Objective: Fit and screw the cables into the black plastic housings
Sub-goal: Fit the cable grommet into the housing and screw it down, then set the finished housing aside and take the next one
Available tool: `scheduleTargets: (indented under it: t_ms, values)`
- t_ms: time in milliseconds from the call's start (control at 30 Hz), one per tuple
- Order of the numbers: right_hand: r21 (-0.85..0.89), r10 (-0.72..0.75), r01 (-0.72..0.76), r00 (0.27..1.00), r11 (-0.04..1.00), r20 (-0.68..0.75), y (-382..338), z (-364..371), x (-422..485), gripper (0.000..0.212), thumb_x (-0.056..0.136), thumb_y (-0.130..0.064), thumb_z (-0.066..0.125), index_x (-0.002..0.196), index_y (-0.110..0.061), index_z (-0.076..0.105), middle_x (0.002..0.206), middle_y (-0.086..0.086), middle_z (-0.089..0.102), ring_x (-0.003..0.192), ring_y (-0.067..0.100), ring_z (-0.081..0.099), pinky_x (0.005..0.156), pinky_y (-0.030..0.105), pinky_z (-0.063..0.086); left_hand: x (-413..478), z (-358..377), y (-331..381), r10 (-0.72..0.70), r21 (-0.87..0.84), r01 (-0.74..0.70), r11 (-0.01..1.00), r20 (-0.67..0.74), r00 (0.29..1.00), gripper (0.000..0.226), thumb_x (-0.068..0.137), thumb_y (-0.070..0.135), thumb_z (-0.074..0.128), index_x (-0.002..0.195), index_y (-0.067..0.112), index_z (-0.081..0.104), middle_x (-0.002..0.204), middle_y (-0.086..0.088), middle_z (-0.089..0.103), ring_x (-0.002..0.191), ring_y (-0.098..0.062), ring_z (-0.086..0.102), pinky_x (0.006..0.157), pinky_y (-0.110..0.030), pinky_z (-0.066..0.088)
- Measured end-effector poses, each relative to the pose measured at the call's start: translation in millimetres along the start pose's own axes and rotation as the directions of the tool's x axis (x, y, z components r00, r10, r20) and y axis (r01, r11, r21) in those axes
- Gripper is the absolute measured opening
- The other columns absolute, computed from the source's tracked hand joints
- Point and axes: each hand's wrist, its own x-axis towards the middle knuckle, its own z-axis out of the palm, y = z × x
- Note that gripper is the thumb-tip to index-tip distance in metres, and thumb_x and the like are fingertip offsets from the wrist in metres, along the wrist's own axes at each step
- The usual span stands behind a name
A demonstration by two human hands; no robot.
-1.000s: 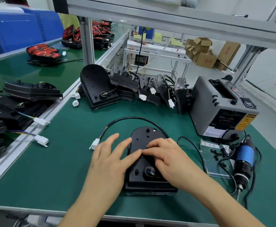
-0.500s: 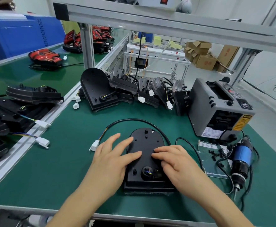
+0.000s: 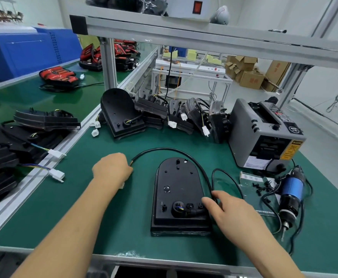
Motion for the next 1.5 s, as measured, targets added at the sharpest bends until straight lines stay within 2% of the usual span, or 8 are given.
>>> scheduleTargets:
  t_ms: [233,367,500,767,933,1167,1367,1500]
  values:
    - [0.179,0.023,-0.034,0.998,0.983,0.065,-4,5,3,0.056,0.093,-0.057,0.039,0.140,-0.027,0.044,0.136,-0.006,0.055,0.126,0.017,0.048,0.099,0.028,0.037,-56,7,3,0.234,-0.650,-0.031,0.760,0.229,0.945,0.028,0.088,0.031,0.059,0.067,0.014,0.054,0.044,0.003,0.055,0.034,-0.010,0.045,0.039,-0.017,0.036]
    - [0.243,0.008,-0.031,0.995,0.969,0.097,-5,4,2,0.061,0.091,-0.061,0.037,0.141,-0.026,0.042,0.135,-0.006,0.054,0.116,0.018,0.055,0.100,0.029,0.040,-86,20,15,0.304,-0.303,-0.274,0.913,0.054,0.951,0.039,0.100,0.038,0.030,0.072,0.017,0.048,0.080,-0.002,0.059,0.079,-0.022,0.059,0.072,-0.031,0.048]
    - [0.251,-0.029,0.002,0.994,0.968,0.104,-11,6,-4,0.063,0.090,-0.065,0.033,0.140,-0.027,0.042,0.139,-0.008,0.050,0.123,0.015,0.050,0.099,0.027,0.037,-104,29,18,0.355,-0.468,-0.275,0.840,0.092,0.930,0.044,0.099,0.048,0.023,0.098,0.020,0.057,0.106,-0.003,0.053,0.109,-0.021,0.049,0.099,-0.037,0.038]
    - [0.280,-0.041,0.003,0.991,0.960,0.130,-23,-6,-5,0.029,0.098,-0.046,0.033,0.123,-0.039,0.047,0.130,-0.005,0.052,0.122,0.015,0.046,0.081,0.023,0.028,-121,35,13,0.441,-0.940,-0.015,0.341,0.146,0.885,0.040,0.077,0.058,0.045,0.117,0.063,0.048,0.125,0.015,0.049,0.116,-0.002,0.050,0.106,-0.035,0.036]
    - [0.109,-0.064,0.046,0.983,0.993,0.172,-29,-15,5,0.039,0.101,-0.044,0.026,0.125,-0.024,0.049,0.132,-0.002,0.051,0.122,0.017,0.046,0.092,0.029,0.035,-123,37,9,0.525,-0.974,0.171,0.147,0.223,0.822,0.038,0.077,0.037,0.058,0.114,0.043,0.061,0.112,0.000,0.070,0.108,-0.021,0.064,0.099,-0.043,0.047]
    - [0.119,-0.113,0.100,0.988,0.988,0.105,-50,-27,9,0.054,0.098,-0.052,0.023,0.149,-0.035,0.017,0.154,-0.010,0.027,0.139,0.014,0.031,0.108,0.031,0.029,-133,34,16,0.288,-0.961,0.266,-0.079,0.233,0.929,0.029,0.097,0.011,0.046,0.103,0.035,0.060,0.075,0.007,0.074,0.072,-0.018,0.072,0.064,-0.038,0.058]
    - [0.291,-0.256,0.279,0.960,0.915,-0.118,-100,-35,33,0.044,0.093,-0.053,0.037,0.132,-0.033,0.036,0.106,-0.006,0.060,0.102,0.021,0.056,0.083,0.036,0.042,-119,23,7,-0.008,-0.980,-0.147,-0.133,-0.148,0.989,0.054,0.098,0.014,0.044,0.141,0.046,0.034,0.125,-0.008,0.056,0.097,-0.028,0.066,0.071,-0.036,0.057]
    - [0.378,-0.404,0.444,0.896,0.813,-0.184,-157,-35,73,0.042,0.095,-0.049,0.040,0.131,-0.028,0.044,0.120,0.002,0.061,0.112,0.023,0.054,0.094,0.038,0.042,-93,0,-13,-0.193,-0.935,-0.348,-0.066,-0.330,0.924,0.052,0.100,0.017,0.039,0.146,0.039,0.027,0.136,-0.001,0.048,0.112,-0.019,0.059,0.091,-0.047,0.051]
